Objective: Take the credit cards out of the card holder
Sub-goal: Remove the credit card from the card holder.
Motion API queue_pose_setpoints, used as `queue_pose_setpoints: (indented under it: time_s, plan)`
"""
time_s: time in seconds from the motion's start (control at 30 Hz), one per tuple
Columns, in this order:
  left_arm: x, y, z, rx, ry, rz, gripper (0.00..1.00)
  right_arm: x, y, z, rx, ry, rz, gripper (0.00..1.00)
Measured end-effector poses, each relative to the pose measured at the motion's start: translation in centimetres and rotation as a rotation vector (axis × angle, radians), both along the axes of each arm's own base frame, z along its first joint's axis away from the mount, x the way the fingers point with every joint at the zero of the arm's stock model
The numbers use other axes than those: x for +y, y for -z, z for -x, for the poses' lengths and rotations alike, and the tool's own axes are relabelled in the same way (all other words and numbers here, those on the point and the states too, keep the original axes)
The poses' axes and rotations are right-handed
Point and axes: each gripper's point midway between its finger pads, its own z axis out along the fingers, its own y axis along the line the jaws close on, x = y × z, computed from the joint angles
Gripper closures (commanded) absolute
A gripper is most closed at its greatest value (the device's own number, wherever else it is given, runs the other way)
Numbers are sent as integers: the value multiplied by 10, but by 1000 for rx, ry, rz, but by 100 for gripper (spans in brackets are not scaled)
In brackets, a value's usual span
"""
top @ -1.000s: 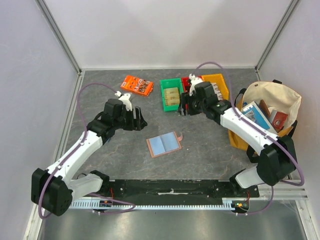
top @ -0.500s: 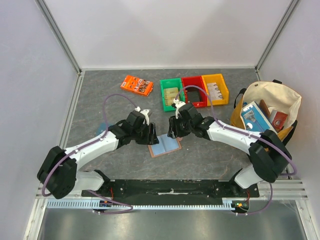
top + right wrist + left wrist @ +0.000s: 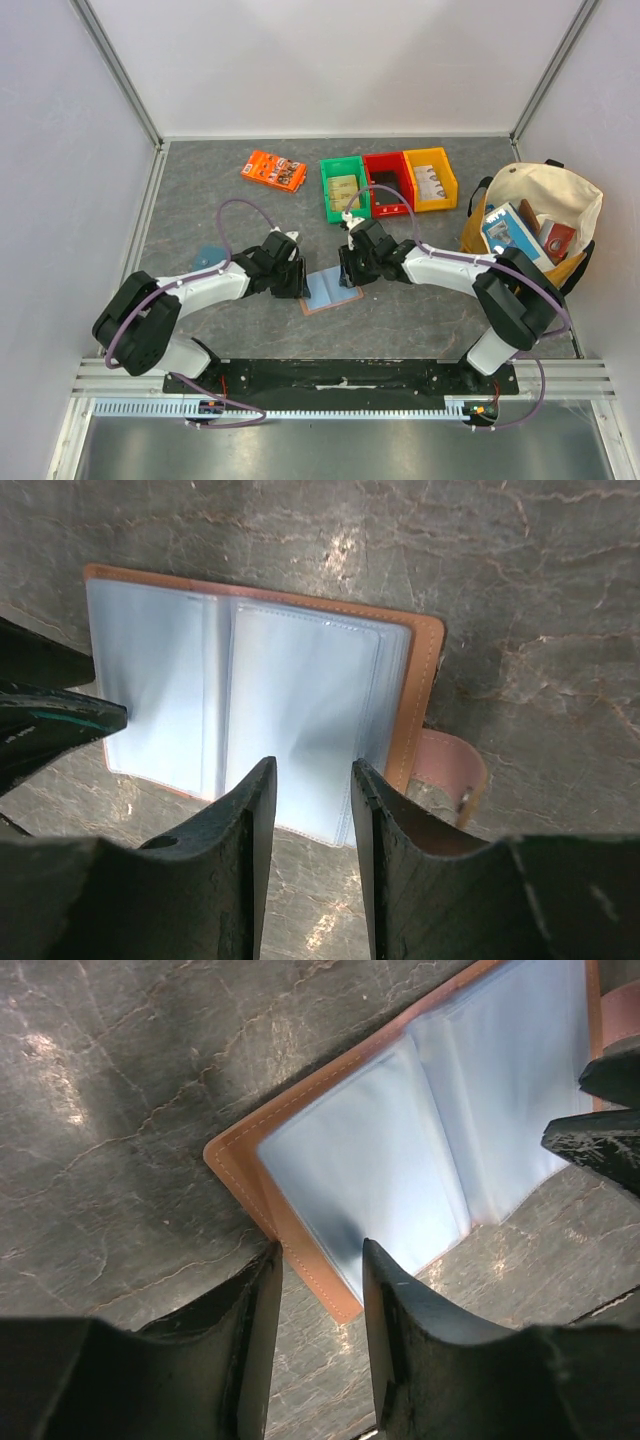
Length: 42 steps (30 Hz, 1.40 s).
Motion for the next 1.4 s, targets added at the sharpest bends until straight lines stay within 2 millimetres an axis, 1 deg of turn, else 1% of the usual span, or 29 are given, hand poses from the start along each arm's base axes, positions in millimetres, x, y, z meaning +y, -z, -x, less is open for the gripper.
queue_pose_setpoints:
  time_s: [0.07,0.1,0.27,0.33,0.37,0.5,0.67,0.73,0.77,0.87,0.9,0.93,1.0,1.17,1.2,1.33,1.4]
  plan:
    - [-2,0,-2,-4,-6,9,58,-1,5,4,13,-2,7,60]
    - [-2,0,-2,-4,-8,10,61,0,6,4,16,-3,5,60]
    - [-6,2,-4,-10,-16,33,64,4,6,4,15,-9,-12,68]
    - [-10,2,-5,-9,-15,51,66,6,6,5,22,-13,-20,69]
    - [-12,2,-6,-9,-14,59,69,8,6,6,28,-16,-28,70]
    - [-16,3,-7,-12,-15,75,70,17,6,11,57,-36,-73,72]
    - [-18,3,-7,-14,-18,95,71,37,-5,21,65,-93,-150,72]
    - [-19,3,-7,-15,-23,102,71,47,-10,28,66,-132,-172,68]
    - [-19,3,-7,-17,-26,107,71,53,-14,32,68,-154,-183,64]
    - [-20,3,-7,-20,-35,119,71,67,-25,40,56,-210,-196,50]
    - [-20,3,-7,-20,-39,122,71,67,-28,41,46,-221,-190,45]
    - [-20,3,-7,-21,-42,125,71,66,-29,41,37,-222,-181,42]
    - [-20,2,-7,-21,-46,128,71,57,-31,38,8,-203,-142,39]
    - [-20,3,-7,-22,-54,137,71,25,-40,16,-93,-77,-21,34]
    - [-21,3,-7,-22,-56,139,71,21,-40,13,-103,-59,-6,34]
    - [-21,2,-7,-20,-61,143,71,1,-29,4,-118,22,81,32]
    - [-21,2,-7,-21,-63,145,72,-5,-21,2,-114,45,113,31]
